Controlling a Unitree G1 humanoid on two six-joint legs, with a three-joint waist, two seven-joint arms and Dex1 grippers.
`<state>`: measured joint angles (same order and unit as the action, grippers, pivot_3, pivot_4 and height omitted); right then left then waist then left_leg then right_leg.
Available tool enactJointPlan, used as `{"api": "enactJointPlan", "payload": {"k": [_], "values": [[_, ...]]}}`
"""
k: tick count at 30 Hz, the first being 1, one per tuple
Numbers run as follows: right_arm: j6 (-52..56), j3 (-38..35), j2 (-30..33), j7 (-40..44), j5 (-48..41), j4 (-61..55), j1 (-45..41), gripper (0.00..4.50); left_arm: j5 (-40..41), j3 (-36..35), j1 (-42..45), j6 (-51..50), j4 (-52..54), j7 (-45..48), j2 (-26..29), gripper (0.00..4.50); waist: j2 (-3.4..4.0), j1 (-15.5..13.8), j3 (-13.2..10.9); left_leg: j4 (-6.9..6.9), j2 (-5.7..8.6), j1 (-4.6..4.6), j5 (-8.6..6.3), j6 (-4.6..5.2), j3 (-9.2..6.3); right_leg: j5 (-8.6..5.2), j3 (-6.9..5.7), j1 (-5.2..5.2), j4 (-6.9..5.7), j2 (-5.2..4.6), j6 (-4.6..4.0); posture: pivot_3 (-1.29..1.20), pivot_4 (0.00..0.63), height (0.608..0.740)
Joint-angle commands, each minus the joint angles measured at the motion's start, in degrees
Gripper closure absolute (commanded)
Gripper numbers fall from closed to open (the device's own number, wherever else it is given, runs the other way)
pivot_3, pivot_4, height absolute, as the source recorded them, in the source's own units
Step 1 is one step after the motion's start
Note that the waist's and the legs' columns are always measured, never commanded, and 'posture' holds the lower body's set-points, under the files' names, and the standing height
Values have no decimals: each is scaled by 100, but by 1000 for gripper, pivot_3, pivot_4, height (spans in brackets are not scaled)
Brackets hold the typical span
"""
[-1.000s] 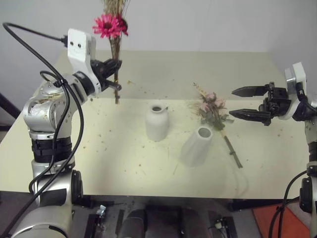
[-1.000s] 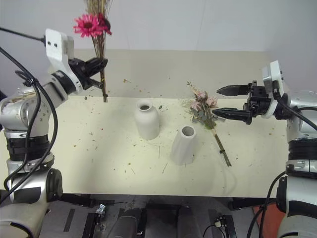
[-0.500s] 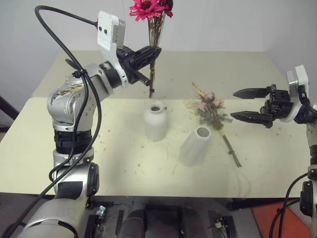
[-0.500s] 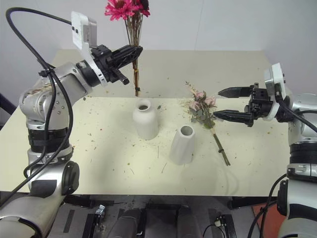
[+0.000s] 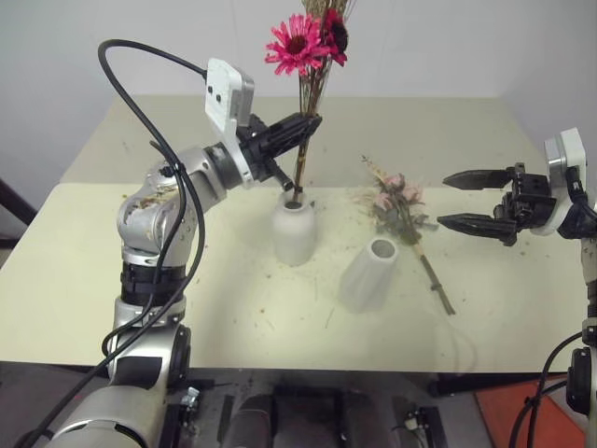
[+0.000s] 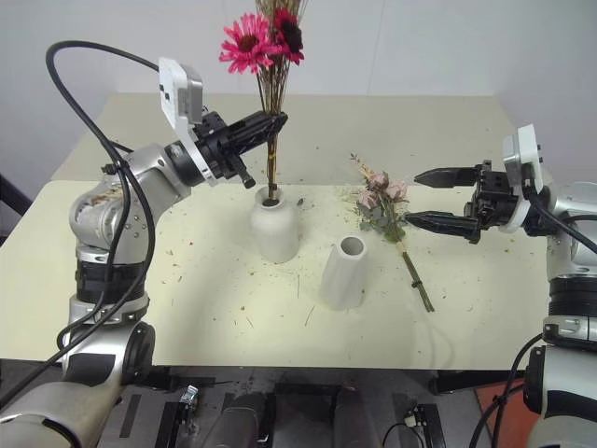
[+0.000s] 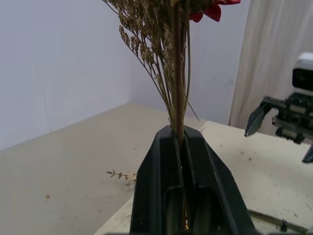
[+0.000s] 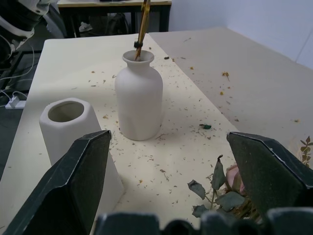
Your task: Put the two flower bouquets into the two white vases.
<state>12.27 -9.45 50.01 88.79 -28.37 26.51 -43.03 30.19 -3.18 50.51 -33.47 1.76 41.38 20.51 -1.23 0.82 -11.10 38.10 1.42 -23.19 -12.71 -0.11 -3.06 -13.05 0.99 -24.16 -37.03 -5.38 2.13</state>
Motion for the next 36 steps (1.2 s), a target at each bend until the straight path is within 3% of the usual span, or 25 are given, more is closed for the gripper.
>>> {"api": "enactJointPlan", "payload": {"k": [1,30,36], "values": [[42,-195,99,31,-132,-195,2,0,-136,57,22,424,145,113,14,4486,0,1,0,0,0,0,0,0,0,0,0,0,0,0,0,0,150,740],[2,-217,96,-93,-94,-574,256,0,-494,279,-958,487,192,5,65,4486,0,2,0,2,-1,2,0,1,0,0,0,2,-2,1,0,0,150,740],[-8,-213,95,-101,-90,-571,256,0,-391,248,-985,211,399,38,168,2703,0,5,0,2,-2,2,0,1,0,0,0,2,-1,1,0,0,150,740]]}}
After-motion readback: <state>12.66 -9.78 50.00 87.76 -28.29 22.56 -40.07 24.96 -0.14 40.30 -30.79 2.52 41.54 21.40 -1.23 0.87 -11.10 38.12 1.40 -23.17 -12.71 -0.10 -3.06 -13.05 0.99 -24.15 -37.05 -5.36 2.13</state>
